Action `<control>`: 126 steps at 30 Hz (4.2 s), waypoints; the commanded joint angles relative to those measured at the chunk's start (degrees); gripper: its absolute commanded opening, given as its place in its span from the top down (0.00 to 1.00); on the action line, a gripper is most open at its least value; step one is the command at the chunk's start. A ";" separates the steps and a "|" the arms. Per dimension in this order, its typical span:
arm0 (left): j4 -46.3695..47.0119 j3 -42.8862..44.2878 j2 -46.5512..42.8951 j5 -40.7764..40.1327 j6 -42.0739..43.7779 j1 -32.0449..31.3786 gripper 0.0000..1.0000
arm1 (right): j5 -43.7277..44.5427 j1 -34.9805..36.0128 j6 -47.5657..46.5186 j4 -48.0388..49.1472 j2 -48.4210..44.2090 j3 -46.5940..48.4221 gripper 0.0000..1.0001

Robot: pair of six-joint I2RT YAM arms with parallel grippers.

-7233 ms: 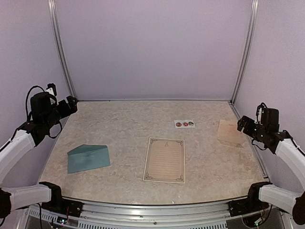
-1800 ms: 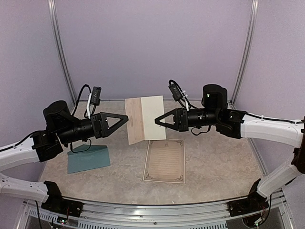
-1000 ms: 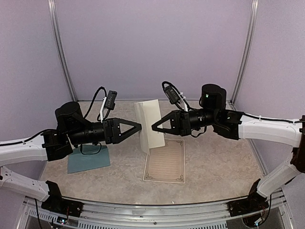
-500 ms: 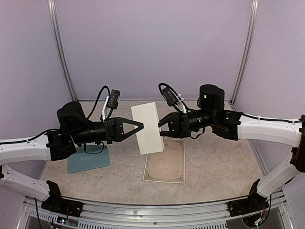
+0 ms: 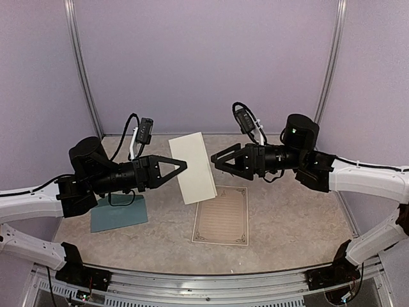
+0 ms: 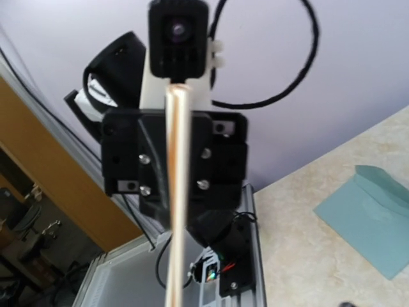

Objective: Place the letter into the envelope and seal it

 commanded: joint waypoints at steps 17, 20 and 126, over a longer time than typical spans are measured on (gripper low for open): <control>-24.37 -4.76 -2.40 -20.25 -13.89 11.29 0.36 | 20.88 0.03 -4.34 -14.30 3.58 3.16 1.00; -26.96 -10.40 -4.19 -21.58 -17.72 16.65 0.28 | 23.36 -0.67 -5.94 -18.25 3.67 3.30 1.00; -20.81 -10.69 10.61 -8.31 -4.17 15.41 0.07 | 37.82 8.32 20.81 -30.29 18.21 9.03 1.00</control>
